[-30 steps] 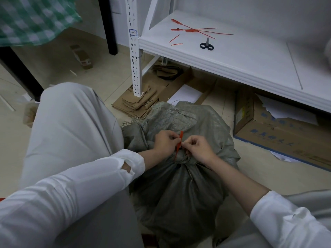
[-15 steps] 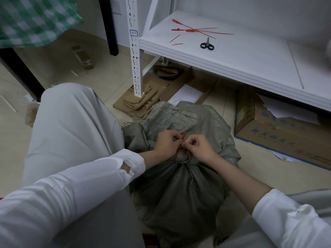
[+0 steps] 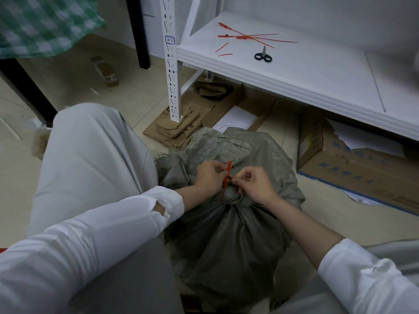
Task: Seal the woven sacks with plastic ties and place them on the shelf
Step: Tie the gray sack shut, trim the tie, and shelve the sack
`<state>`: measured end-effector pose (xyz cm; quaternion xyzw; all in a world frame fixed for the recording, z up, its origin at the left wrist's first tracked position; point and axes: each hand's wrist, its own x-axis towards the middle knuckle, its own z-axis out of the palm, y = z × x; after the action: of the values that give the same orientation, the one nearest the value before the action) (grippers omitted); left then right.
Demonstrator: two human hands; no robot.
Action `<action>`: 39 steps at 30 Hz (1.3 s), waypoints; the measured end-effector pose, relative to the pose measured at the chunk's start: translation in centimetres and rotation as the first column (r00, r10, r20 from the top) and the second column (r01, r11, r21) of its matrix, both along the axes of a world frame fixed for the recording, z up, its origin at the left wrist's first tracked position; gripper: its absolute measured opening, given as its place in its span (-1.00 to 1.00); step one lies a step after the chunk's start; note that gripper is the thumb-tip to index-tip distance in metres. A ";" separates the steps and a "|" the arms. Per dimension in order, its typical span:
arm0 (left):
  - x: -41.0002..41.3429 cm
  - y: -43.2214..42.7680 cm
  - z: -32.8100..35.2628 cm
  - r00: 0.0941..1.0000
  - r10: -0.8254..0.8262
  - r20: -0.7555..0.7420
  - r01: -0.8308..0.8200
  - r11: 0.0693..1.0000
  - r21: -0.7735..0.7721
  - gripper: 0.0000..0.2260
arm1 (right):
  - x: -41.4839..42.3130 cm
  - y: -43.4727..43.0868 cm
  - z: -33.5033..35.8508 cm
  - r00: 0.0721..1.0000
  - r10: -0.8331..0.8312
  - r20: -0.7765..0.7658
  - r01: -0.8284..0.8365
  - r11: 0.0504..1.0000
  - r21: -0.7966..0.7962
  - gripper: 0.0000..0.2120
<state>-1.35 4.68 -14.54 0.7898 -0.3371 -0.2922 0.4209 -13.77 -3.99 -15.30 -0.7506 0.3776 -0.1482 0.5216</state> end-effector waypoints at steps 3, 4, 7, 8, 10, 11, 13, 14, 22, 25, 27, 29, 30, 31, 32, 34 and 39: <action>0.0 0.3 0.3 0.990 -0.072 0.123 0.074 0.997 -0.011 -0.93 | 0.1 -0.4 -0.1 1.000 0.014 -0.010 -0.014 1.000 -0.022 -0.74; 0.0 0.4 0.2 0.983 -0.092 0.159 0.094 0.996 -0.007 -0.94 | 0.1 -0.4 -0.2 1.000 0.019 -0.017 -0.020 0.999 -0.028 -0.73; 0.1 0.7 0.0 0.965 -0.129 0.227 0.133 0.991 -0.002 -0.95 | 0.2 -0.3 -0.4 0.999 0.031 -0.037 -0.032 0.999 -0.044 -0.70; 0.1 0.8 0.0 0.960 -0.141 0.240 0.147 0.989 -0.005 -0.95 | 0.2 -0.3 -0.5 0.999 0.034 -0.039 -0.036 0.998 -0.049 -0.69; 0.1 0.9 0.2 0.946 -0.180 0.269 0.190 0.982 -0.011 -0.95 | 0.2 -0.2 -0.4 0.998 0.040 -0.041 -0.042 0.997 -0.064 -0.67; 0.0 0.9 0.4 0.936 -0.206 0.285 0.217 0.976 -0.006 -0.94 | 0.1 -0.1 -0.4 0.998 0.044 -0.046 -0.047 0.996 -0.076 -0.67; -0.1 1.1 0.6 0.921 -0.241 0.306 0.253 0.968 0.001 -0.93 | 0.0 -0.1 -0.5 0.997 0.051 -0.057 -0.056 0.994 -0.088 -0.67; -0.1 1.1 0.5 0.917 -0.251 0.310 0.266 0.964 -0.006 -0.93 | -0.1 0.0 -0.5 0.997 0.053 -0.060 -0.058 0.994 -0.088 -0.68; 0.0 1.3 1.2 0.815 -0.441 0.376 0.466 0.884 0.026 -0.85 | -0.6 0.1 -0.5 0.996 0.053 -0.075 -0.061 0.993 -0.106 -0.68; 0.5 1.0 1.4 0.739 -0.528 0.419 0.541 0.835 0.100 -0.82 | -0.7 0.4 -0.4 0.996 0.050 -0.075 -0.057 0.993 -0.101 -0.67; 0.8 0.5 2.0 0.681 -0.566 0.464 0.555 0.813 0.177 -0.82 | -0.7 0.5 -0.2 0.998 0.025 -0.052 -0.029 0.996 -0.087 -0.68; 1.1 0.1 2.5 0.561 -0.609 0.561 0.544 0.782 0.305 -0.81 | -0.6 0.7 0.0 0.999 0.006 -0.041 -0.010 0.996 -0.084 -0.69; 1.2 0.0 2.5 0.494 -0.629 0.600 0.526 0.766 0.370 -0.80 | -0.6 0.8 0.1 0.999 0.000 -0.041 -0.004 0.997 -0.076 -0.69; 1.2 -0.1 2.5 0.444 -0.648 0.619 0.507 0.751 0.422 -0.79 | -0.6 1.0 0.2 0.999 0.000 -0.042 -0.002 0.998 -0.058 -0.70; 1.2 -0.1 2.3 0.410 -0.669 0.620 0.491 0.735 0.468 -0.77 | -0.6 1.1 0.3 0.999 0.005 -0.043 -0.006 0.999 -0.033 -0.71; 0.9 -0.1 2.3 0.355 -0.712 0.606 0.486 0.694 0.532 -0.76 | -0.7 1.4 0.6 0.998 0.026 -0.061 -0.025 1.000 0.016 -0.75; 0.5 0.1 3.0 0.240 -0.816 0.525 0.514 0.566 0.644 -0.77 | -1.0 1.9 1.9 0.998 0.016 -0.065 -0.004 0.982 0.190 -0.78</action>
<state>-0.80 4.82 -11.53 0.6616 -0.7354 -0.1182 -0.0870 -14.79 -2.13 -13.45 -0.7039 0.4034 -0.0838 0.5786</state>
